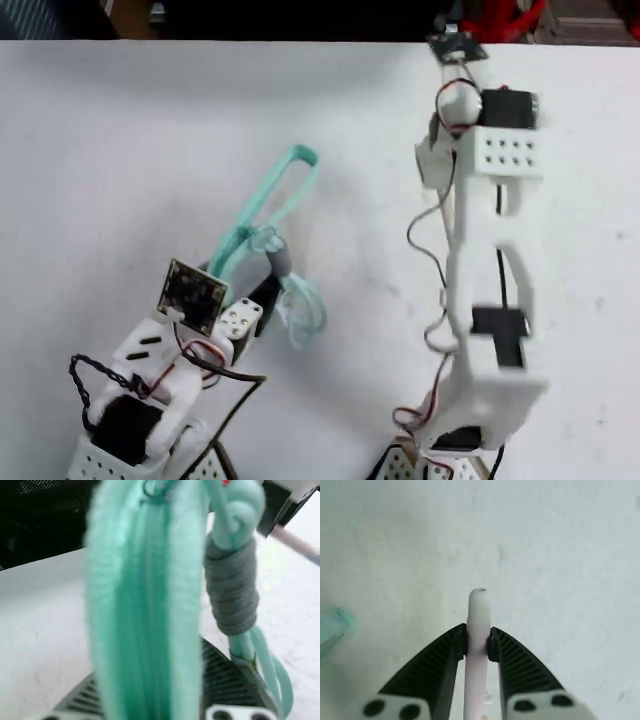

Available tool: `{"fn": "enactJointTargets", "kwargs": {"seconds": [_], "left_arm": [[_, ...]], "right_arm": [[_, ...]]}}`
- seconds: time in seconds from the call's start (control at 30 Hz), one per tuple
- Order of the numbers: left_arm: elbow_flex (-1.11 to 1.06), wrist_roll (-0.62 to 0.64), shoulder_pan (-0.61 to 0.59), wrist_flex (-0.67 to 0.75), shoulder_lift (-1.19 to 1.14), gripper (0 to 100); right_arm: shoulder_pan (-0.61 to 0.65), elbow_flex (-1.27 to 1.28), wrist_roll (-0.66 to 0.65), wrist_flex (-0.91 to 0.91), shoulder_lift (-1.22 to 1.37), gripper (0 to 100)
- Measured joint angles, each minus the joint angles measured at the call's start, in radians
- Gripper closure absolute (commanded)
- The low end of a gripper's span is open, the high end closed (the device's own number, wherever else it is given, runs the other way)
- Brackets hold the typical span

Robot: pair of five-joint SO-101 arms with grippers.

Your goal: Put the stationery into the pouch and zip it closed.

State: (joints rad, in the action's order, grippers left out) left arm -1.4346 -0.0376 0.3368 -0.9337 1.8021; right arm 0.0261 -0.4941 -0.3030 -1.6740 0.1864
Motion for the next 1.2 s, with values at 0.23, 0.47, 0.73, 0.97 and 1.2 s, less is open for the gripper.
{"fn": "enactJointTargets", "kwargs": {"seconds": [0.23,0.47,0.73,0.97,1.2], "left_arm": [[0.000,0.000,0.000,0.000,0.000,83],[0.000,0.000,0.000,0.000,0.000,80],[0.000,0.000,0.006,0.000,0.000,80],[0.000,0.000,0.008,0.000,0.000,80],[0.000,0.000,0.012,0.000,0.000,80]], "right_arm": [[0.132,0.279,0.055,0.215,-0.425,98.1],[0.336,0.408,0.061,0.517,-0.873,98.2],[0.460,0.408,0.273,0.815,-1.011,98.2],[0.462,0.437,0.393,0.858,-0.914,98.1],[0.468,0.470,0.473,0.937,-0.807,98.1]]}}
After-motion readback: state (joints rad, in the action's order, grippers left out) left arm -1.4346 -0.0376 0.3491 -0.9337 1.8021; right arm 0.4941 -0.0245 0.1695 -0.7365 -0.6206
